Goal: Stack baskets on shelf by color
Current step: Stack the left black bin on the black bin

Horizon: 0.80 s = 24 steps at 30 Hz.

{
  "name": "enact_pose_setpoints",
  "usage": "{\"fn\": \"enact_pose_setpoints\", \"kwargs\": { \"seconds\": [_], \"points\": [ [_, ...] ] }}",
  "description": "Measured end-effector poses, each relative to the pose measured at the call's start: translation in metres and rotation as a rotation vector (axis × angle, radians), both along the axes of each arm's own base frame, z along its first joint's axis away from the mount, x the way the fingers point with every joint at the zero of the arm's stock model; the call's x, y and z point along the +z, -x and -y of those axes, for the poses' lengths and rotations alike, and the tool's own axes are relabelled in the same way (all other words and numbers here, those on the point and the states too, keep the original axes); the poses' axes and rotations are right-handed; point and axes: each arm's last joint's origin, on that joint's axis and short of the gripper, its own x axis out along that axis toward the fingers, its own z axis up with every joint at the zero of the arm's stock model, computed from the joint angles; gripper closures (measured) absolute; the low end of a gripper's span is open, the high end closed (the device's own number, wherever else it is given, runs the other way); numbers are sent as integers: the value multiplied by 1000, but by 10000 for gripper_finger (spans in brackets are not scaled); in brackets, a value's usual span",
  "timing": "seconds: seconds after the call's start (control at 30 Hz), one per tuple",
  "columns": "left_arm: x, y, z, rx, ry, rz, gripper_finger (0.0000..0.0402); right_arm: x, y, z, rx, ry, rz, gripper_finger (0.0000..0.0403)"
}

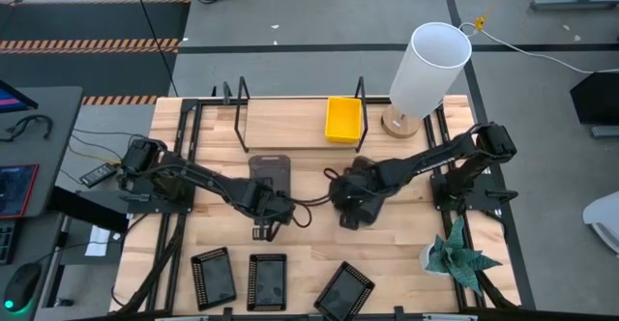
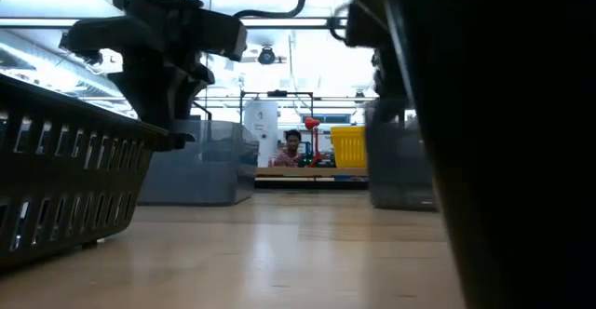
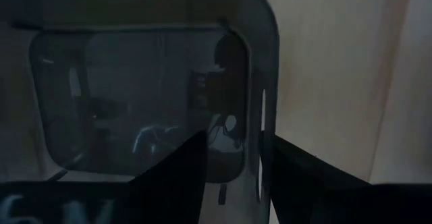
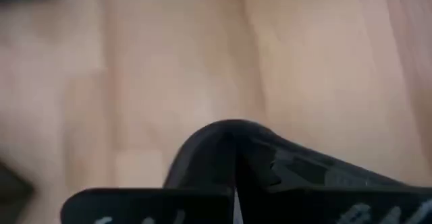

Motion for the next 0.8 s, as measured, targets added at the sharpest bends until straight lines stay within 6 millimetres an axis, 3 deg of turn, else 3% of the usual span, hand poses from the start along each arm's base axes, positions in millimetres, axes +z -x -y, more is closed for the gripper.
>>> {"fn": "enact_pose_setpoints", "kwargs": {
  "seconds": [0.17,0.33,0.47,0.67,0.8],
  "points": [
    [0,-3,1,-38,0,27,260,9,-9,-20,89,-9,158,398],
    [0,-7,1,-69,-27,61,265,34,-7,-33,90,12,96,398],
    [-4,-10,-2,-65,-26,50,300,64,3,-47,54,94,59,398],
    [-3,-12,-4,-79,-29,77,389,99,29,-68,56,203,183,398],
    [10,-15,-1,-101,-27,134,392,112,52,-72,14,263,269,398]
  ]
}}
